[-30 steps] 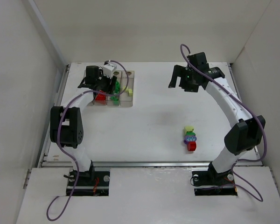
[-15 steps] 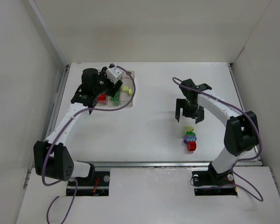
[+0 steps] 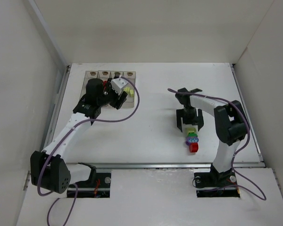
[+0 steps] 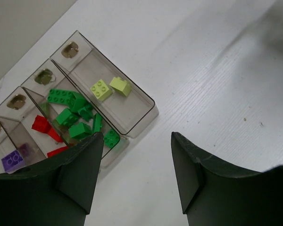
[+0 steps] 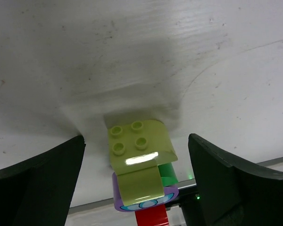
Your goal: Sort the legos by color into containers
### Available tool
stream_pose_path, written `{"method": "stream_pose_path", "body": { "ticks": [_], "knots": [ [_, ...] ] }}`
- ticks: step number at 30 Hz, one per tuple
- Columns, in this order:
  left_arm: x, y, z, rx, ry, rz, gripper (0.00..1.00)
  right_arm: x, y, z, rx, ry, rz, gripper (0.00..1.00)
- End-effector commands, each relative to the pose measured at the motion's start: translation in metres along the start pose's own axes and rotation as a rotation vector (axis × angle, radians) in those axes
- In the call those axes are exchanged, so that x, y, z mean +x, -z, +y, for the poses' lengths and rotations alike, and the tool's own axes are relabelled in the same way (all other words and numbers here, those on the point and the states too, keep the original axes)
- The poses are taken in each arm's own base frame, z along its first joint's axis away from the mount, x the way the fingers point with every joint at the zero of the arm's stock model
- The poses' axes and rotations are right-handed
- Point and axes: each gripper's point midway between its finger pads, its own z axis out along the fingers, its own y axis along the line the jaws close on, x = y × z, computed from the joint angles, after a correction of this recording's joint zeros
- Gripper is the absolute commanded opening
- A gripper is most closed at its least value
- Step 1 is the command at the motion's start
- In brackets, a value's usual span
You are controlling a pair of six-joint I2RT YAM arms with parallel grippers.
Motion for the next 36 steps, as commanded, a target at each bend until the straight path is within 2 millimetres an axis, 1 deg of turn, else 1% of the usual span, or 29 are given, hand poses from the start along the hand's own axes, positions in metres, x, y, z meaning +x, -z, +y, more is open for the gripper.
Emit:
{"method": "stream_pose_path", "body": {
  "ticks": [1,3,4,6,7,11,12,13,14,16,17,18,19,20,21,22,23,24,25,27,28,29,30,31,32,33,34,35,36],
  "knots": [
    [-0.028,0.015,0.000,-0.021,-0.009,-0.089,0.56,-0.010,-0.005,0.011,-0.031,0.041,-0.029,0.94],
    [-0.033,0.021,-0.001,-0.025,-0.014,-0.101,0.56,-0.012,-0.008,0.017,-0.058,0.038,-0.040,0.85],
    [-0.033,0.021,-0.001,-0.025,-0.014,-0.101,0.56,-0.008,-0.010,0.018,-0.063,0.040,-0.026,0.75],
    [-0.034,0.026,-0.002,-0.030,-0.019,-0.112,0.56,-0.011,-0.008,0.019,-0.072,0.036,-0.043,0.65],
    [-0.036,0.029,-0.005,-0.023,-0.031,-0.122,0.56,-0.008,-0.010,0.017,-0.068,0.047,-0.036,0.56],
    [-0.036,0.036,-0.010,-0.009,-0.046,-0.139,0.56,-0.007,-0.006,0.020,-0.091,0.055,-0.036,0.41],
    [-0.036,0.037,-0.015,0.000,-0.051,-0.143,0.56,-0.006,-0.006,0.022,-0.102,0.055,-0.031,0.37],
    [-0.036,0.037,-0.015,0.000,-0.051,-0.143,0.56,-0.007,-0.002,0.023,-0.118,0.054,-0.039,0.33],
    [-0.038,0.036,-0.020,0.018,-0.055,-0.149,0.56,-0.011,0.006,0.025,-0.139,0.060,-0.061,0.25],
    [-0.038,0.038,-0.023,0.029,-0.055,-0.150,0.56,-0.016,0.021,0.036,-0.212,0.057,-0.084,0.15],
    [-0.040,0.037,-0.027,0.039,-0.058,-0.152,0.57,-0.027,0.042,0.042,-0.265,0.050,-0.138,0.11],
    [-0.038,0.038,-0.030,0.055,-0.056,-0.149,0.57,-0.035,0.057,0.049,-0.318,0.047,-0.180,0.09],
    [-0.043,0.039,-0.034,0.075,-0.060,-0.157,0.61,-0.050,0.090,0.060,-0.417,0.021,-0.256,0.09],
    [-0.043,0.039,-0.036,0.083,-0.061,-0.160,0.61,-0.055,0.101,0.066,-0.452,0.025,-0.271,0.07],
    [-0.046,0.040,-0.038,0.094,-0.047,-0.162,0.68,-0.065,0.126,0.072,-0.519,-0.010,-0.335,0.03],
    [-0.054,0.043,-0.041,0.113,-0.045,-0.183,0.73,-0.073,0.145,0.076,-0.564,-0.034,-0.377,0.01],
    [-0.055,0.041,-0.047,0.145,-0.033,-0.182,0.78,-0.082,0.163,0.078,-0.605,-0.061,-0.420,0.00],
    [-0.058,0.043,-0.051,0.167,-0.023,-0.188,0.83,-0.094,0.200,0.086,-0.676,-0.101,-0.506,0.00],
    [-0.067,0.046,-0.059,0.212,-0.012,-0.214,0.90,-0.100,0.217,0.089,-0.702,-0.121,-0.555,0.00],
    [-0.067,0.046,-0.067,0.262,0.020,-0.216,1.00,-0.109,0.250,0.098,-0.757,-0.150,-0.638,0.00],
    [-0.070,0.046,-0.070,0.280,0.034,-0.220,1.00,-0.112,0.268,0.102,-0.800,-0.190,-0.675,0.00],
    [-0.074,0.047,-0.075,0.307,0.064,-0.232,1.00,-0.116,0.280,0.100,-0.819,-0.224,-0.700,0.00],
    [-0.074,0.046,-0.076,0.320,0.083,-0.232,1.00,-0.117,0.285,0.105,-0.837,-0.241,-0.712,0.00],
    [-0.072,0.044,-0.079,0.334,0.109,-0.223,1.00,-0.118,0.309,0.105,-0.887,-0.263,-0.770,0.00],
    [-0.075,0.044,-0.078,0.333,0.126,-0.231,1.00,-0.121,0.321,0.105,-0.929,-0.322,-0.782,0.00],
    [-0.074,0.041,-0.080,0.339,0.181,-0.227,1.00,-0.120,0.329,0.108,-0.959,-0.340,-0.798,0.00],
    [-0.075,0.039,-0.080,0.341,0.210,-0.227,1.00,-0.120,0.344,0.113,-1.013,-0.352,-0.828,0.00],
    [-0.079,0.040,-0.081,0.350,0.230,-0.238,1.00,-0.122,0.357,0.109,-1.050,-0.400,-0.844,0.00],
    [-0.079,0.039,-0.082,0.352,0.252,-0.240,1.00,-0.120,0.363,0.114,-1.076,-0.402,-0.847,0.00]
  ]
}}
